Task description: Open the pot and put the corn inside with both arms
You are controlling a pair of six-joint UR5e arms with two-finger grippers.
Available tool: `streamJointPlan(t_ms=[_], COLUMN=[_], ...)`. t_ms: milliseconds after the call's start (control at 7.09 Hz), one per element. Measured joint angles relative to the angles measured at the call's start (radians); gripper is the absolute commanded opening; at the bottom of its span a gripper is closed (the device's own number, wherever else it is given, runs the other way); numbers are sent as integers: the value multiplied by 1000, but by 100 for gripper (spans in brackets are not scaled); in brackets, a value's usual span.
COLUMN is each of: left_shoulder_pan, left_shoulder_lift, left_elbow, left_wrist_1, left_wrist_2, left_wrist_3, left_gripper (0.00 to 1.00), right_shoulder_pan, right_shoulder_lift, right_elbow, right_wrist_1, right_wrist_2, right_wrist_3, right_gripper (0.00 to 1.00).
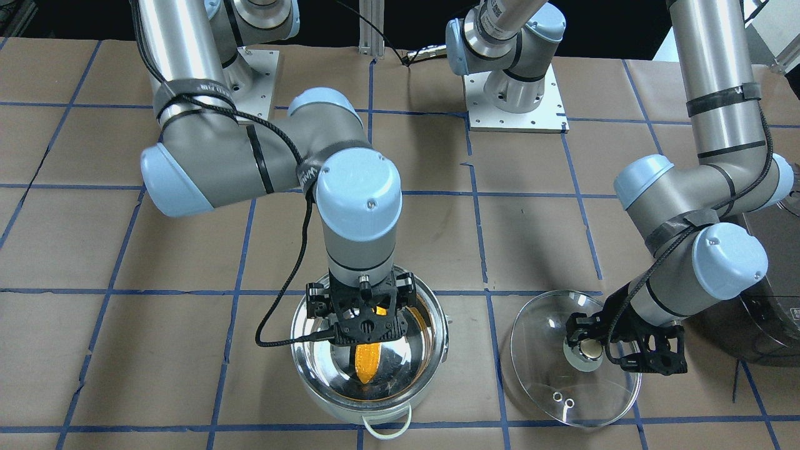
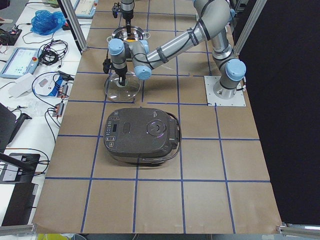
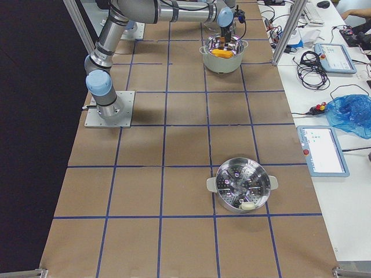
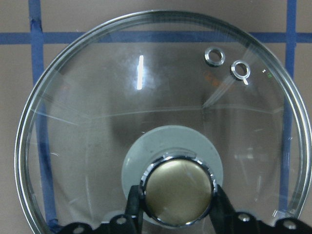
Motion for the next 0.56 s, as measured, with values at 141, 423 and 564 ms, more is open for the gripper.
streamJointPlan(t_ms=[141, 423, 564], left_shoulder_pan=[-7, -11, -15], left_shoulder_lift=[-5, 0, 24], left_elbow=[5, 19, 25], left_wrist_1=[7, 11, -9], left_wrist_2=[0, 3, 8], left_wrist_3=[-11, -34, -38], left_gripper=[100, 100, 100], right_shoulder_pan=[-20, -94, -135], right_shoulder_lift=[-66, -239, -331], right_elbow=[23, 155, 238], right_wrist_1=[48, 97, 103], right_wrist_2=[-1, 5, 6], right_wrist_3=[-5, -22, -52], right_gripper=[98, 98, 98])
